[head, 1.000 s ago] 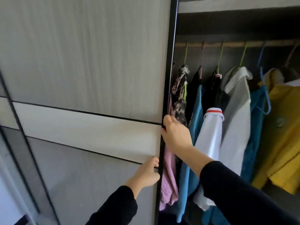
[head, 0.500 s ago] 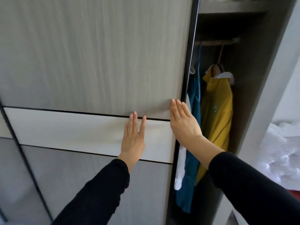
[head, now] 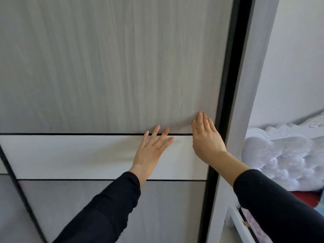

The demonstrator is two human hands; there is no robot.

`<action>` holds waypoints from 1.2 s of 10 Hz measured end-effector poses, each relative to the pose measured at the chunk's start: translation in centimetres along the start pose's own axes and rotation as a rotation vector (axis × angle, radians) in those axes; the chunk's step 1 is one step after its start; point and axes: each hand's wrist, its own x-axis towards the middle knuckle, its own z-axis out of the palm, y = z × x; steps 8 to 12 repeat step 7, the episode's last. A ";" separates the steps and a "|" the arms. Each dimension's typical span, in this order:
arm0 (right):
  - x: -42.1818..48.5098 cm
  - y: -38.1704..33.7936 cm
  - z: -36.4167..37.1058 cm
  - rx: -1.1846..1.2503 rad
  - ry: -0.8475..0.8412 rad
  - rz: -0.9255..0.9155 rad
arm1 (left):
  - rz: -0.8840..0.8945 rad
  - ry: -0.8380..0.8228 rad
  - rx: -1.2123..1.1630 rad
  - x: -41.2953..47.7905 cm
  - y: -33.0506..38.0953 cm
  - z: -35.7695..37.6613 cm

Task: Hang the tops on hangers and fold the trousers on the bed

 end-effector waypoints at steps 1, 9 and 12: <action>-0.4 0.9 0.4 0.009 -0.018 0.036 | 0.030 0.014 -0.007 0.7 1.1 -0.3; -0.9 2.7 -2.6 0.406 -0.069 0.129 | 0.048 0.042 -0.098 1.9 2.2 0.2; -0.9 2.7 -2.6 0.406 -0.069 0.129 | 0.048 0.042 -0.098 1.9 2.2 0.2</action>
